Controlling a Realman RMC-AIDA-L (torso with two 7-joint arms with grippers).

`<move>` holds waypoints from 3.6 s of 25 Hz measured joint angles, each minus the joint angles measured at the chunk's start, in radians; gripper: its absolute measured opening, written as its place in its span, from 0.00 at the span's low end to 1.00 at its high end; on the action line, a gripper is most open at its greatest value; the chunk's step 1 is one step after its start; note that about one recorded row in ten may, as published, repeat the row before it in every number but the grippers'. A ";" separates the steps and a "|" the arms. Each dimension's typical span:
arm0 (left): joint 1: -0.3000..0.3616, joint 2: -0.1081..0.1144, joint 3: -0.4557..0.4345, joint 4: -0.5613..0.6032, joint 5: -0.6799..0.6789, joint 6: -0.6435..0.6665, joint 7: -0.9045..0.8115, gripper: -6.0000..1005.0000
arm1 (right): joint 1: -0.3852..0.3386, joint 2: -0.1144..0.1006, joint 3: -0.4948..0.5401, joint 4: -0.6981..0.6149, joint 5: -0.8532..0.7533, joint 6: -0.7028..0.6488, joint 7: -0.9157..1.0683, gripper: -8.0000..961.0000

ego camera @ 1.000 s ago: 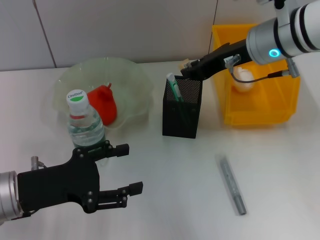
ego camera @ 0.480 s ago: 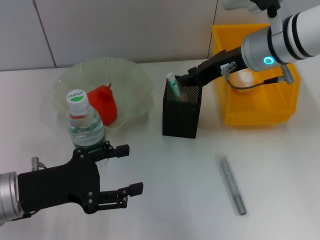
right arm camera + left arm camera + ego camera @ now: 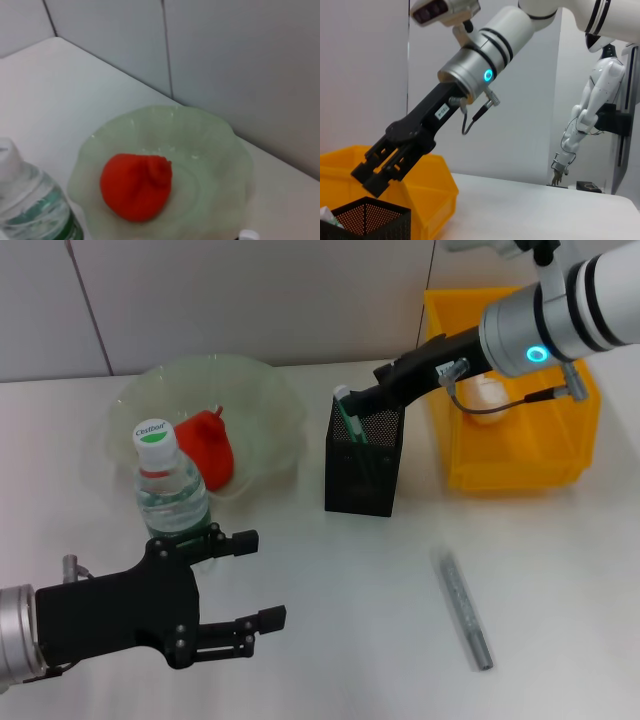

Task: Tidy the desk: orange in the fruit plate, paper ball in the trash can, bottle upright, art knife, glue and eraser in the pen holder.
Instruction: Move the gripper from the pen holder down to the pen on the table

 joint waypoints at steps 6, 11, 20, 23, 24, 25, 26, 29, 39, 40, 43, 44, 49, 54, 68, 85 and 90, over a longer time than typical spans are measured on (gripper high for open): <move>0.005 0.000 0.000 0.000 0.000 0.000 0.000 0.83 | -0.015 0.000 0.000 0.081 -0.007 -0.067 0.009 0.73; 0.008 0.000 -0.001 0.000 0.000 0.000 0.000 0.83 | -0.043 0.002 -0.005 0.184 -0.082 -0.130 0.064 0.73; 0.007 0.000 -0.004 -0.014 0.000 -0.007 0.015 0.83 | -0.079 0.007 -0.075 0.327 -0.263 -0.298 0.195 0.73; 0.002 0.000 -0.008 -0.029 0.000 -0.005 0.024 0.83 | -0.081 0.007 -0.075 0.332 -0.263 -0.333 0.202 0.73; 0.001 0.001 -0.009 -0.032 0.000 -0.004 0.026 0.83 | -0.081 0.007 -0.074 0.333 -0.264 -0.356 0.206 0.73; 0.001 0.002 -0.010 -0.035 -0.001 -0.003 0.026 0.83 | -0.081 0.007 -0.073 0.335 -0.264 -0.396 0.211 0.73; 0.001 0.002 -0.010 -0.035 -0.001 -0.003 0.026 0.83 | -0.081 0.007 -0.073 0.335 -0.264 -0.396 0.211 0.73; 0.001 0.002 -0.009 -0.035 -0.001 -0.003 0.027 0.83 | -0.081 0.007 -0.075 0.335 -0.266 -0.444 0.217 0.73; 0.001 0.000 -0.002 -0.036 -0.002 0.000 0.029 0.83 | -0.074 0.006 -0.125 0.310 -0.331 -0.492 0.264 0.73; 0.001 0.000 -0.002 -0.037 -0.002 0.000 0.029 0.83 | -0.071 0.009 -0.147 0.302 -0.340 -0.492 0.270 0.73; 0.001 0.000 -0.002 -0.038 -0.002 0.000 0.029 0.83 | -0.067 0.013 -0.164 0.292 -0.341 -0.493 0.273 0.73; 0.001 0.000 -0.002 -0.038 -0.002 0.000 0.029 0.83 | -0.064 0.013 -0.174 0.283 -0.341 -0.492 0.276 0.73; 0.007 0.000 0.000 -0.040 -0.023 0.000 0.029 0.83 | -0.048 0.016 -0.212 0.197 -0.339 -0.470 0.287 0.73; 0.008 0.000 0.000 -0.040 -0.025 0.000 0.031 0.83 | -0.047 0.017 -0.217 0.161 -0.335 -0.455 0.287 0.73; 0.006 0.000 0.000 -0.055 -0.026 -0.002 0.046 0.83 | -0.046 0.019 -0.294 0.082 -0.333 -0.411 0.287 0.72; 0.006 0.000 0.000 -0.070 -0.028 0.000 0.063 0.83 | -0.032 0.018 -0.336 0.017 -0.333 -0.368 0.292 0.72; 0.007 0.000 0.000 -0.074 -0.028 0.000 0.064 0.83 | -0.025 0.018 -0.336 0.000 -0.333 -0.365 0.294 0.72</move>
